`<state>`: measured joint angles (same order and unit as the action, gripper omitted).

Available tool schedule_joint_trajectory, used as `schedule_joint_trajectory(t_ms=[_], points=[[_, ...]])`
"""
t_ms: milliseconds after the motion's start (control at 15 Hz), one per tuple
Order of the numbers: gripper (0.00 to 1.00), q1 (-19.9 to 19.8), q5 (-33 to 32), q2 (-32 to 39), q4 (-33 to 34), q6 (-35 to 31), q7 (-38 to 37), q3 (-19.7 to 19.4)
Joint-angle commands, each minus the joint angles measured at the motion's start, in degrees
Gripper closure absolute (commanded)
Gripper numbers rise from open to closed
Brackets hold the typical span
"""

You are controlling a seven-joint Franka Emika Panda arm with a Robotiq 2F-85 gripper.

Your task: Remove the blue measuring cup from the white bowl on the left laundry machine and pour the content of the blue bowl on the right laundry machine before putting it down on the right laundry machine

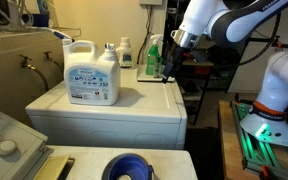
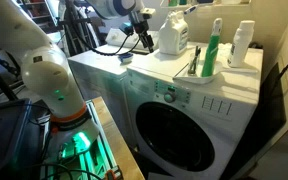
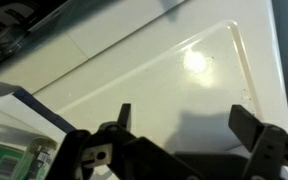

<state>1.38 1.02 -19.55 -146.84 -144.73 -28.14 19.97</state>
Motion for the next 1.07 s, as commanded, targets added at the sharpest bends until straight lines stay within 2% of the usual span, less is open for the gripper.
schedule_joint_trajectory(t_ms=[0, 200, 400, 733, 1000], points=[[0.0, 1.32, -0.71, 0.14, -0.06, 0.11, -0.44, -1.38], [0.0, 1.33, -0.71, 0.29, -0.12, 0.11, -0.44, -1.39], [0.0, 6.88, 2.56, 3.23, 3.63, 0.65, 7.12, -1.41], [0.0, 14.07, 1.06, 12.09, 14.48, 1.64, 11.69, 2.34], [0.0, 17.78, -0.48, 20.78, 23.74, 7.15, 16.55, 4.13]])
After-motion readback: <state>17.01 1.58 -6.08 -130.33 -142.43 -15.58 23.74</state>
